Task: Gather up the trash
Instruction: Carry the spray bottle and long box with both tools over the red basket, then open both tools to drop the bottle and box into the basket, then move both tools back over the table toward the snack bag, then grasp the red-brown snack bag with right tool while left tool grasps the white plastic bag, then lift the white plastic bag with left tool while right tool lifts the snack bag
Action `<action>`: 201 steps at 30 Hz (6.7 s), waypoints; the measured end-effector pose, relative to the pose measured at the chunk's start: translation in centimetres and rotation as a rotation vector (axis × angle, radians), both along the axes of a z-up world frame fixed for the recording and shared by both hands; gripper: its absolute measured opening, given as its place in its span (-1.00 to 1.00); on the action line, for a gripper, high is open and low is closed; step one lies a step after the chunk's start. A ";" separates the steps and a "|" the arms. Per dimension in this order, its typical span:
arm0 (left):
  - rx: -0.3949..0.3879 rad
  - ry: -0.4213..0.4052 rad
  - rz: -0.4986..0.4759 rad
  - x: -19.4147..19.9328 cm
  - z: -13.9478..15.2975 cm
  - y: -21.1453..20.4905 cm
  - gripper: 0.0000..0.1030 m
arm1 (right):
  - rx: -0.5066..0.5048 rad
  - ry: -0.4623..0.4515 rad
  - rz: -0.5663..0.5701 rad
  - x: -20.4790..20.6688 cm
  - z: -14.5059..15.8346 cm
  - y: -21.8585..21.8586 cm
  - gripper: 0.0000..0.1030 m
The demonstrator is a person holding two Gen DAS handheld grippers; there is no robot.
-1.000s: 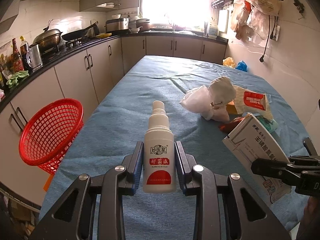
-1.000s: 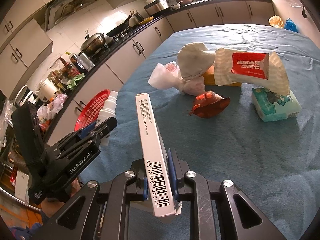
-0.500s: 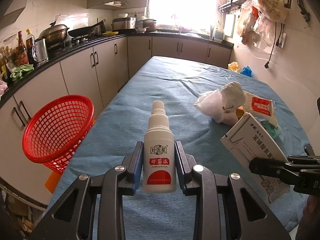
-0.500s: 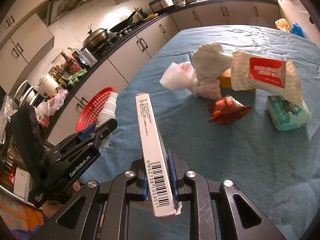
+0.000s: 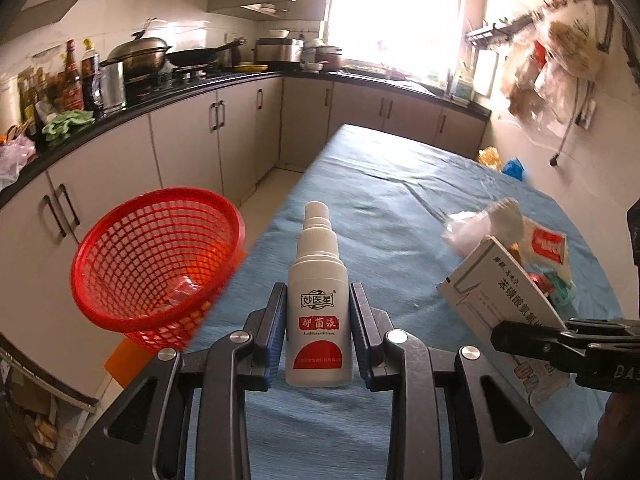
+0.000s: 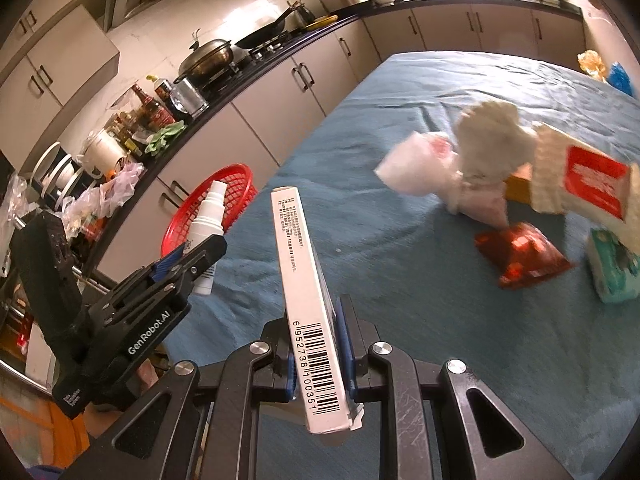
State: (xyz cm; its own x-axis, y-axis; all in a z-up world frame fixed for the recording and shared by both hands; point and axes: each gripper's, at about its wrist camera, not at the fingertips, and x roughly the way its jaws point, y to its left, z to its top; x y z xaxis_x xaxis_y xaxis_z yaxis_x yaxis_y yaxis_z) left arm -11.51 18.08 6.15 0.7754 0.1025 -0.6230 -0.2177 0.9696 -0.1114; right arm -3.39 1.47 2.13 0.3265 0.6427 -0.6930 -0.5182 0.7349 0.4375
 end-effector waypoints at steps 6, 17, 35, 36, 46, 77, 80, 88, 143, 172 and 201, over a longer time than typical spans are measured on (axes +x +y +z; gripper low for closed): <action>-0.054 -0.013 0.066 -0.6 0.9 4.8 -0.43 | 0.006 0.004 0.039 0.9 1.0 3.0 -0.63; -0.109 0.022 0.183 0.2 0.5 13.6 -0.43 | 0.033 0.042 0.144 3.6 3.3 13.3 -0.63; -0.190 0.055 0.232 2.2 -1.9 17.8 -0.10 | 0.032 0.121 0.182 8.2 0.5 25.3 -0.57; -0.188 0.050 0.233 2.0 -1.7 17.7 -0.10 | 0.033 0.118 0.181 8.2 0.6 25.2 -0.57; -0.149 -0.011 0.203 -0.2 -0.3 13.8 0.02 | 0.082 0.013 0.149 5.9 2.5 18.1 -0.52; -0.028 0.084 -0.160 3.9 -3.2 -5.0 0.25 | -0.002 0.046 -0.112 4.6 -2.4 -6.6 -0.42; -0.032 0.079 -0.161 3.8 -3.2 -5.0 0.25 | -0.025 0.010 -0.160 4.3 -1.9 -7.7 -0.15; -0.062 0.084 -0.169 3.8 -3.1 -4.6 0.25 | -0.047 0.053 -0.133 4.2 -3.0 -5.9 0.07; -0.011 -0.096 -0.213 5.4 -0.4 -10.2 -0.53 | 0.102 -0.160 -0.197 2.5 -0.9 -9.3 -0.26; 0.067 -0.085 -0.183 5.2 -0.7 -11.4 -0.53 | 0.113 -0.172 -0.190 2.1 -0.7 -9.2 -0.26; 0.084 -0.096 -0.166 4.4 -0.3 -10.9 -0.53 | 0.107 -0.179 -0.202 1.9 -0.1 -9.5 -0.26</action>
State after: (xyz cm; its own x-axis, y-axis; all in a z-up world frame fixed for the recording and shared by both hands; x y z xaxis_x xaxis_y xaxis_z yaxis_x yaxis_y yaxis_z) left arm -7.15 7.18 5.88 0.8413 0.0165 -0.5403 -0.0460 0.9981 -0.0413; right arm -1.45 -7.99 2.00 0.5659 0.6191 -0.5444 -0.4423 0.7853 0.4333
